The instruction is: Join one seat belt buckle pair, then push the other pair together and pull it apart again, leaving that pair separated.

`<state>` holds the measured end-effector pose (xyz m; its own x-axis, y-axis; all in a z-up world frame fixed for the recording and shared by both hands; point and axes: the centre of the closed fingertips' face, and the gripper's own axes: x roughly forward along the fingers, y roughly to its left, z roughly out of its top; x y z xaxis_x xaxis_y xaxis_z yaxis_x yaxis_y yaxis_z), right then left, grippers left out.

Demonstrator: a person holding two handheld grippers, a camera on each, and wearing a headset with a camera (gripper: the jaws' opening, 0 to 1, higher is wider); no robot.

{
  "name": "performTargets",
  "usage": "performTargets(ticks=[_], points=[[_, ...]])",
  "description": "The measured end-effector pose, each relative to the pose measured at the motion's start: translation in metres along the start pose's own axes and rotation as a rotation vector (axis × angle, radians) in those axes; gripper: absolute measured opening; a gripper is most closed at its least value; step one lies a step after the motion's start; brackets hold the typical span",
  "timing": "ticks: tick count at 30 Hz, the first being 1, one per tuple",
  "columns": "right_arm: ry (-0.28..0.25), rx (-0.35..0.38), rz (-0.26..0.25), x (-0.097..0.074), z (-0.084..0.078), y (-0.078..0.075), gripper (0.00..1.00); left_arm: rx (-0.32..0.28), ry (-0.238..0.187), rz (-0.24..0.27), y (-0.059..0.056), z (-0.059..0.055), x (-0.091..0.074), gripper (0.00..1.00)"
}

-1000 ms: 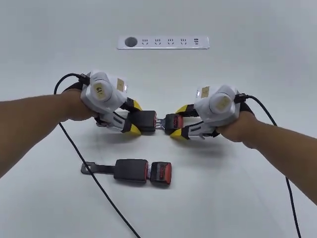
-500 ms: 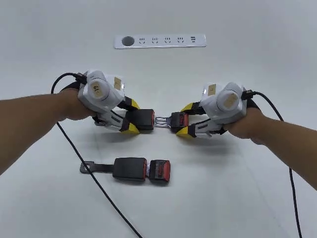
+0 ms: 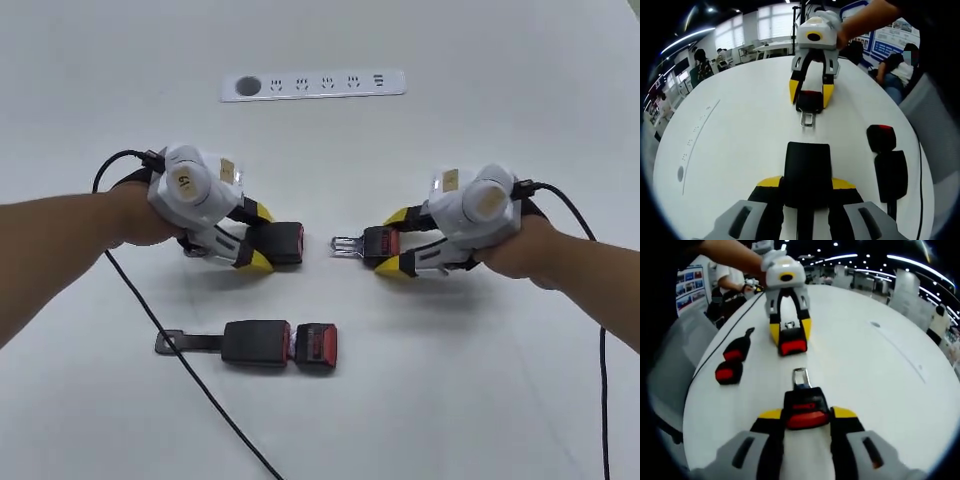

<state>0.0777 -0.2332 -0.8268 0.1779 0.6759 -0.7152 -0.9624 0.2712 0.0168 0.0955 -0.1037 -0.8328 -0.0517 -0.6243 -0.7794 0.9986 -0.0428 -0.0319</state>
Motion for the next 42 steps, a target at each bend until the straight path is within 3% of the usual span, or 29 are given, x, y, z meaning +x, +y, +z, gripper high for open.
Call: performTargets(ticks=[16, 30, 42], points=[[0.021, 0.023, -0.013, -0.029, -0.028, -0.008, 0.35, -0.001, 0.007, -0.001, 0.000, 0.000, 0.000, 0.35], [0.053, 0.045, -0.019, -0.032, -0.052, -0.020, 0.35, -0.006, 0.014, -0.001, 0.000, -0.001, -0.001, 0.35], [0.060, 0.061, -0.037, -0.037, -0.055, -0.025, 0.36, 0.002, 0.023, -0.005, -0.001, -0.001, -0.001, 0.35]])
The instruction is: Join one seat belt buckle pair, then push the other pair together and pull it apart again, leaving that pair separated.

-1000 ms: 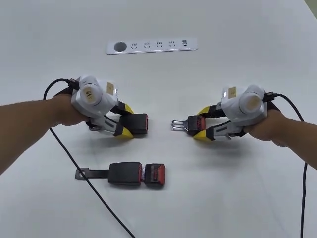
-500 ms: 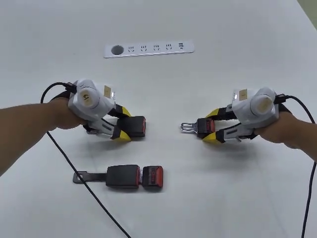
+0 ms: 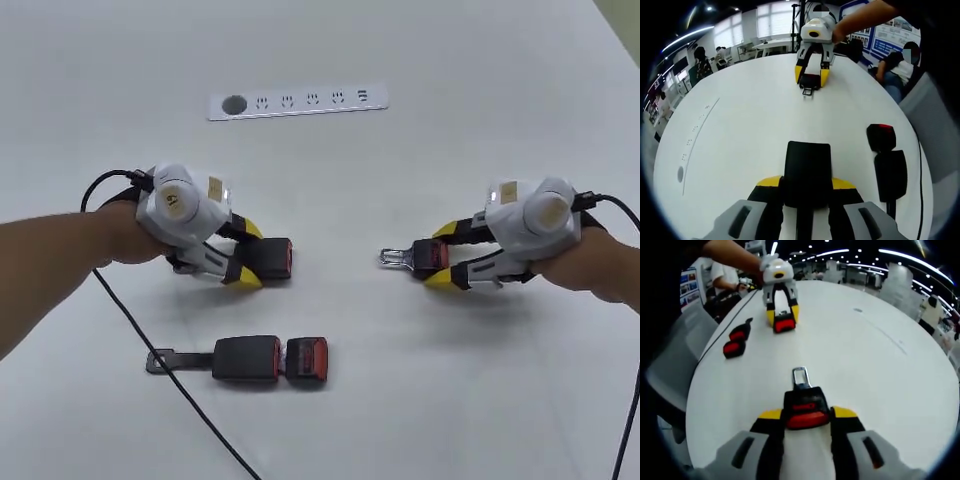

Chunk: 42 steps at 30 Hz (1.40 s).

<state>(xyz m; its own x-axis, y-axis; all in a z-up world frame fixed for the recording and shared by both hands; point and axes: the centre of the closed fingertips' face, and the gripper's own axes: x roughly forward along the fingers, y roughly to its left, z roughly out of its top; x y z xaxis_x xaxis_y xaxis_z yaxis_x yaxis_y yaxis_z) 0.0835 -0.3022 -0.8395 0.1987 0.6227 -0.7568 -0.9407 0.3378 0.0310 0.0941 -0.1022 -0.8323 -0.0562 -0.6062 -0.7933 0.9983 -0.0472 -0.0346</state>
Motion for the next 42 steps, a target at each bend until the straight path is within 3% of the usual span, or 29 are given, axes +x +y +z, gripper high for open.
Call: performTargets(ticks=[8, 11, 14, 17, 19, 21, 25, 26, 29, 32, 34, 37, 38, 39, 42], points=[[0.008, -0.006, 0.003, 0.001, 0.005, 0.001, 0.36, 0.010, 0.010, 0.000, -0.001, 0.001, 0.000, 0.35], [-0.001, 0.003, 0.007, -0.001, 0.006, 0.002, 0.36, 0.013, 0.040, -0.003, 0.000, 0.002, 0.001, 0.35], [0.000, 0.017, 0.004, -0.002, 0.007, 0.005, 0.37, -0.034, 0.063, -0.008, -0.002, 0.003, 0.000, 0.37], [0.003, 0.040, -0.016, -0.005, 0.008, 0.005, 0.40, -0.091, 0.014, 0.024, 0.001, 0.013, -0.005, 0.40], [-0.043, 0.087, -0.042, -0.008, 0.015, 0.003, 0.47, -0.109, -0.007, 0.074, 0.010, 0.017, -0.011, 0.42], [-0.053, 0.105, -0.068, -0.011, 0.018, -0.001, 0.51, -0.155, -0.048, 0.090, 0.012, 0.024, -0.015, 0.49], [-0.073, 0.119, -0.124, -0.016, 0.027, -0.005, 0.64, -0.253, -0.107, 0.181, 0.023, 0.031, -0.028, 0.61], [-0.091, 0.129, -0.146, -0.017, 0.032, -0.007, 0.68, -0.282, -0.130, 0.204, 0.026, 0.030, -0.031, 0.66], [-0.121, 0.142, -0.204, -0.022, 0.041, -0.008, 0.71, -0.343, -0.137, 0.265, 0.029, 0.027, -0.041, 0.72], [-0.165, 0.181, -0.268, -0.026, 0.052, -0.009, 0.79, -0.442, -0.217, 0.311, 0.026, 0.030, -0.054, 0.79], [-0.189, 0.206, -0.287, -0.027, 0.055, -0.009, 0.81, -0.458, -0.223, 0.350, 0.023, 0.025, -0.063, 0.80], [-0.203, 0.213, -0.321, -0.028, 0.057, -0.007, 0.87, -0.501, -0.225, 0.370, 0.015, 0.017, -0.070, 0.89], [-0.207, 0.218, -0.329, -0.029, 0.059, -0.005, 0.88, -0.517, -0.222, 0.397, 0.014, 0.008, -0.076, 0.90], [-0.210, 0.221, -0.334, -0.030, 0.060, -0.004, 0.88, -0.523, -0.230, 0.398, 0.012, 0.008, -0.078, 0.90], [-0.239, 0.221, -0.372, -0.035, 0.067, 0.002, 0.89, -0.577, -0.272, 0.474, -0.001, 0.007, -0.097, 0.91]])
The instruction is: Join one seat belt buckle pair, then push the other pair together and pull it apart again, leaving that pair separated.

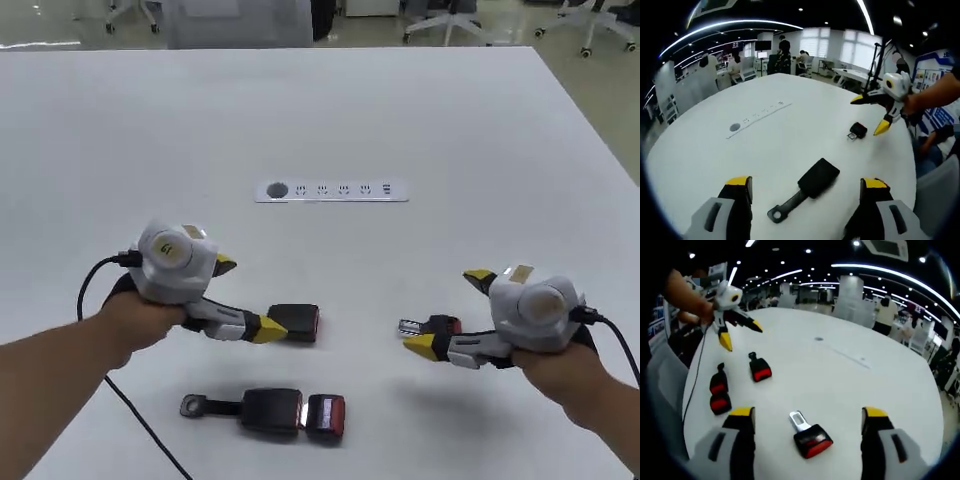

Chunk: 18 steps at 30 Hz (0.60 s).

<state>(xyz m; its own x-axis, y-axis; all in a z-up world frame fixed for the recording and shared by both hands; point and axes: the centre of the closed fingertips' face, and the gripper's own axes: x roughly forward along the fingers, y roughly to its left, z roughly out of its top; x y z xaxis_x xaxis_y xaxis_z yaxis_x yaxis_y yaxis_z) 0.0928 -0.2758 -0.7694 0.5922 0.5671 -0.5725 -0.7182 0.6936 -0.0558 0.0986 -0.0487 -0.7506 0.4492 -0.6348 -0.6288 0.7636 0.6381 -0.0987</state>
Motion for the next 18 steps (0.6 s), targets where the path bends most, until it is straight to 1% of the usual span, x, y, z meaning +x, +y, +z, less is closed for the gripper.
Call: performTargets(ticks=[1, 3, 5, 7, 9, 10, 11, 13, 14, 15, 16, 17, 18], points=[[-0.003, 0.006, -0.001, -0.002, 0.001, 0.005, 0.89, -0.036, -0.016, 0.004, -0.002, -0.002, -0.007, 0.92], [-0.011, 0.008, -0.012, -0.005, 0.003, 0.009, 0.90, -0.037, -0.027, 0.027, -0.001, -0.006, -0.017, 0.92], [-0.027, 0.018, -0.011, -0.009, 0.006, 0.019, 0.91, -0.065, -0.050, 0.043, -0.004, -0.011, -0.031, 0.93], [-0.027, 0.015, -0.015, -0.012, 0.008, 0.026, 0.91, -0.062, -0.053, 0.059, -0.006, -0.016, -0.039, 0.95], [-0.035, 0.013, -0.017, -0.017, 0.011, 0.034, 0.91, -0.087, -0.078, 0.073, -0.008, -0.019, -0.050, 0.96], [-0.050, 0.019, -0.017, -0.020, 0.014, 0.039, 0.91, -0.094, -0.089, 0.083, -0.010, -0.022, -0.056, 0.96], [-0.058, 0.018, -0.021, -0.022, 0.016, 0.042, 0.91, -0.096, -0.090, 0.091, -0.012, -0.024, -0.061, 0.97], [-0.071, 0.022, -0.022, -0.027, 0.021, 0.051, 0.92, -0.116, -0.105, 0.104, -0.018, -0.028, -0.072, 0.98], [-0.083, 0.016, -0.022, -0.030, 0.023, 0.056, 0.92, -0.120, -0.120, 0.114, -0.021, -0.031, -0.078, 0.98], [-0.088, 0.013, -0.024, -0.032, 0.025, 0.059, 0.92, -0.122, -0.124, 0.118, -0.022, -0.032, -0.080, 0.99], [-0.092, 0.015, -0.026, -0.034, 0.026, 0.062, 0.93, -0.123, -0.127, 0.125, -0.025, -0.035, -0.086, 0.99], [-0.096, 0.016, -0.027, -0.036, 0.027, 0.064, 0.93, -0.122, -0.131, 0.129, -0.034, -0.037, -0.092, 0.99], [-0.113, 0.021, -0.033, -0.041, 0.030, 0.069, 0.93, -0.126, -0.135, 0.128, -0.038, -0.038, -0.096, 0.99]])
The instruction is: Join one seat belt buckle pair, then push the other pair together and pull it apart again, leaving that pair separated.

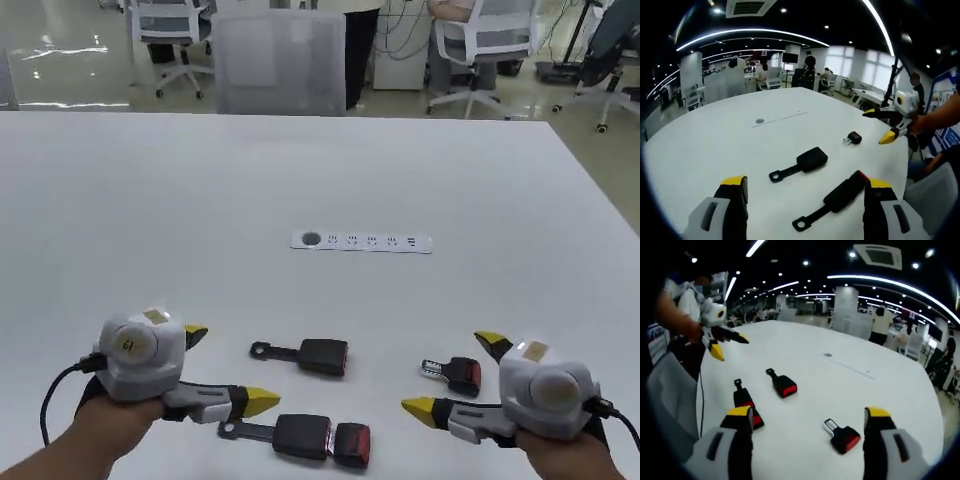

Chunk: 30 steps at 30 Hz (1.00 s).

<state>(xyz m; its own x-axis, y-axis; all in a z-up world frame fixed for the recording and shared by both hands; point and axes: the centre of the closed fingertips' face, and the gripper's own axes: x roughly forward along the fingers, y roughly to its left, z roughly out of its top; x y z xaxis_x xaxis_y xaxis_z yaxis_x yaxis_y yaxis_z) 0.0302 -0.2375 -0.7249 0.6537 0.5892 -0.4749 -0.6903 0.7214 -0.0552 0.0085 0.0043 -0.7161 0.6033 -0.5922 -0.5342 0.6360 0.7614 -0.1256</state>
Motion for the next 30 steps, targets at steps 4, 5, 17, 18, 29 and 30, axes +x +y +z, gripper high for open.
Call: performTargets(ticks=[4, 5, 17, 18, 29, 30], points=[[-0.016, 0.000, -0.009, -0.010, 0.003, 0.012, 0.94, -0.015, -0.029, 0.020, -0.008, -0.004, -0.020, 0.99], [-0.022, 0.002, -0.013, -0.014, 0.005, 0.015, 0.95, -0.013, -0.034, 0.025, -0.009, -0.005, -0.024, 0.99], [-0.056, -0.009, -0.054, -0.057, 0.005, 0.039, 0.97, 0.005, -0.073, 0.058, -0.023, -0.013, -0.068, 1.00], [-0.056, -0.009, -0.058, -0.061, 0.004, 0.042, 0.97, 0.008, -0.075, 0.061, -0.023, -0.014, -0.071, 0.99], [-0.051, 0.025, -0.099, -0.091, -0.016, 0.057, 0.98, 0.041, -0.118, 0.061, -0.028, -0.017, -0.100, 1.00], [-0.050, 0.032, -0.101, -0.093, -0.018, 0.058, 0.98, 0.047, -0.120, 0.057, -0.029, -0.016, -0.102, 1.00]])
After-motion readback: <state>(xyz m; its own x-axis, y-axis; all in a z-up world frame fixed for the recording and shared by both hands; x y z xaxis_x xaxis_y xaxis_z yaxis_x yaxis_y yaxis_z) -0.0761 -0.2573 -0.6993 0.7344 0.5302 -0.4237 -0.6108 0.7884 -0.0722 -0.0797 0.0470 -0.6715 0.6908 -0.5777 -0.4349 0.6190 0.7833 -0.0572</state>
